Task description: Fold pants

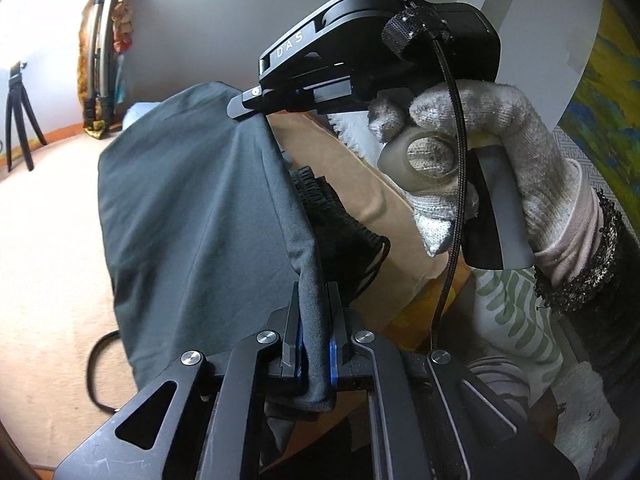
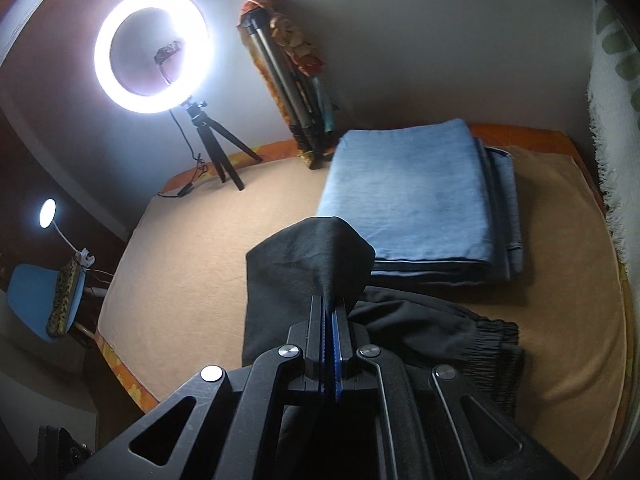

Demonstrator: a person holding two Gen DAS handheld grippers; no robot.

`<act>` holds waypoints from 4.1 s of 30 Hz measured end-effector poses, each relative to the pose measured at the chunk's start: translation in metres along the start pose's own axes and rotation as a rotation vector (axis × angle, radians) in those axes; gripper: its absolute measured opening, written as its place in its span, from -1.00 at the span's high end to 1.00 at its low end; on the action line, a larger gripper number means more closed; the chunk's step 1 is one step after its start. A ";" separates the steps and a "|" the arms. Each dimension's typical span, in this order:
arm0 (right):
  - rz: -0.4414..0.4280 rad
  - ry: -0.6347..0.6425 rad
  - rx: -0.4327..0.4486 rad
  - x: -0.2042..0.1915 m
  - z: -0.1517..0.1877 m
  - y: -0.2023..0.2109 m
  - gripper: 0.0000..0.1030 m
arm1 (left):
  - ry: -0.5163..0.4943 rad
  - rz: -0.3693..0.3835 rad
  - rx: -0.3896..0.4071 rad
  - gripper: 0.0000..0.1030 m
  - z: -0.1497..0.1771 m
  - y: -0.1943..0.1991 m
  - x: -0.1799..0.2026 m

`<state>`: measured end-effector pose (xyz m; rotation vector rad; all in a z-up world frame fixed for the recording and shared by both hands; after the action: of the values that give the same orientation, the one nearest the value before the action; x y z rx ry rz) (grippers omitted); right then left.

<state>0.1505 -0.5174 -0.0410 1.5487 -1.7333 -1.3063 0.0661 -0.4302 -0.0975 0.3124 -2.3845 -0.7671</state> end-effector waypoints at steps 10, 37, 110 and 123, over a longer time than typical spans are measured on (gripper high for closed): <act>0.031 -0.018 -0.008 0.030 0.013 -0.009 1.00 | 0.012 0.024 -0.023 0.87 0.001 -0.031 0.013; 0.088 -0.080 -0.027 0.131 0.028 -0.041 1.00 | 0.005 0.087 -0.127 0.87 -0.019 -0.117 0.044; 0.004 -0.098 -0.039 0.149 0.079 -0.056 -0.66 | 0.377 -0.129 -0.030 -0.01 -0.022 -0.026 -0.148; -0.088 -0.076 -0.071 0.141 0.072 -0.085 -0.67 | 0.315 -0.148 -0.028 -0.01 -0.027 -0.037 -0.154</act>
<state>0.0966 -0.6182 -0.1799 1.5703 -1.6614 -1.4716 0.2047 -0.4121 -0.1755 0.5600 -2.0698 -0.7555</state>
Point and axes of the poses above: each gripper's, at about its wrist camera, not at the fingertips, and y roughly against the way its jaws point, x to its right, z to its underside, the point moved 5 cm from there along -y, roughly the way its jaws point, and after that the axes turned 13 degrees about z, right-handed, at the moved point
